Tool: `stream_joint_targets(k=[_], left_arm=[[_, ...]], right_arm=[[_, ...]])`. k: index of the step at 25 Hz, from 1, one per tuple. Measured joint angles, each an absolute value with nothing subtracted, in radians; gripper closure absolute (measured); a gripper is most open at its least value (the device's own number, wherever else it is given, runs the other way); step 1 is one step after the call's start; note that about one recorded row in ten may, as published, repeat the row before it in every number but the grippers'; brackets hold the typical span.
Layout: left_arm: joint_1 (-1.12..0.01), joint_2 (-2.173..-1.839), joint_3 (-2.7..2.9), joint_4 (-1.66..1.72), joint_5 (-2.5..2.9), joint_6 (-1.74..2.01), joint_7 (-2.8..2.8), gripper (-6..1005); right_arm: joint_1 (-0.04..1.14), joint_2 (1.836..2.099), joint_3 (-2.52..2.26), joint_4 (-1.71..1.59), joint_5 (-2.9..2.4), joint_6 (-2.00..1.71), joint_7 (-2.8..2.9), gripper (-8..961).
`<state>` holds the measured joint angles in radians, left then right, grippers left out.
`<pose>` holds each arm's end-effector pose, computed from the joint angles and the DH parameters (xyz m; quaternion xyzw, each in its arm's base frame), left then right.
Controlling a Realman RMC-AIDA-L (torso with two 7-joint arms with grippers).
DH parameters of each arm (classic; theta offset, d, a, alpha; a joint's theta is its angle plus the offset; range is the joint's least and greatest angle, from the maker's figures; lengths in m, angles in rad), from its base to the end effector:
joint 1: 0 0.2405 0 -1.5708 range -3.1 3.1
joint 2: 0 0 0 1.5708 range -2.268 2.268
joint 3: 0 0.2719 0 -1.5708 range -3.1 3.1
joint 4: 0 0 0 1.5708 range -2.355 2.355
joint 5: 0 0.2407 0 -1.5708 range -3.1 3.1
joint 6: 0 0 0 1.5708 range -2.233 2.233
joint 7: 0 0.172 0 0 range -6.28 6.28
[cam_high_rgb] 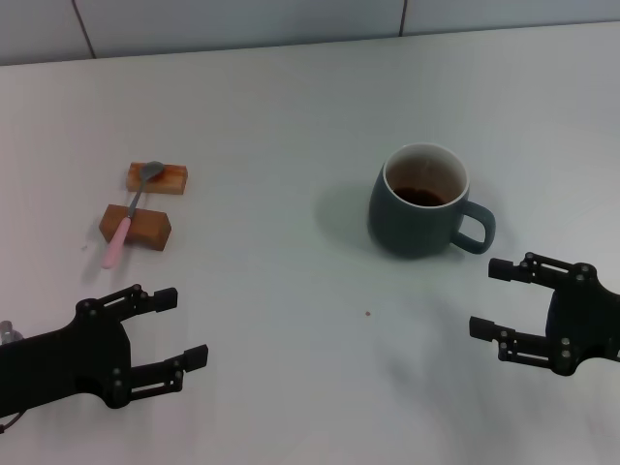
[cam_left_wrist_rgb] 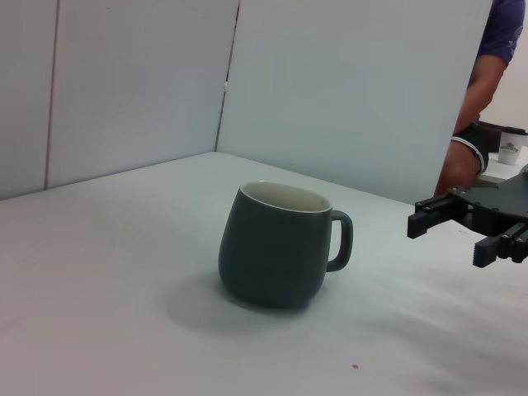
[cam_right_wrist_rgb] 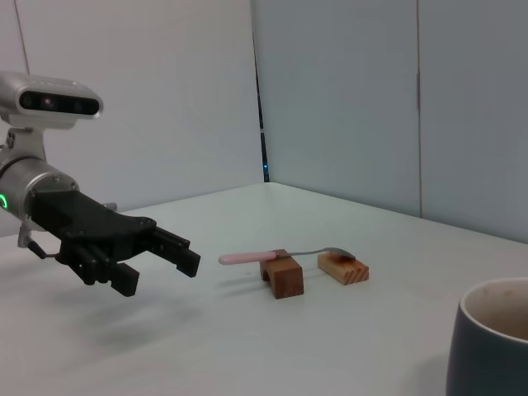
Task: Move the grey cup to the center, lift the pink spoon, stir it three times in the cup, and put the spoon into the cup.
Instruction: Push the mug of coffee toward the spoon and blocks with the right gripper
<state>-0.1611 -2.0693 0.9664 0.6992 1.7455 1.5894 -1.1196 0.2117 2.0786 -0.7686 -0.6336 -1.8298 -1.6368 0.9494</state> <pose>-0.3465 0.2622 -0.0431 -0.9369 -0.1937 -0.2486 0.1513 0.3522 0.2690 -0.0320 -0.9349 0.1402 0.2589 0.1981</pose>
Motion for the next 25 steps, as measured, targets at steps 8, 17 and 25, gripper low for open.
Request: stream_joint_targets(k=[8, 17, 25], left_arm=[[-0.161, -2.069, 0.966, 0.699, 1.745, 1.589, -1.12, 175], [-0.16, -2.069, 0.966, 0.699, 1.745, 1.59, -1.12, 176], [-0.16, -2.069, 0.966, 0.7, 1.744, 1.592, -1.12, 177]], right_arm=[[0.212, 2.079, -0.768, -0.634, -1.83, -1.637, 0.95, 205], [0.212, 2.079, -0.768, -0.634, -1.83, -1.637, 0.95, 210], [0.224, 2.077, -0.741, -0.637, -1.821, -1.634, 1.01, 214]])
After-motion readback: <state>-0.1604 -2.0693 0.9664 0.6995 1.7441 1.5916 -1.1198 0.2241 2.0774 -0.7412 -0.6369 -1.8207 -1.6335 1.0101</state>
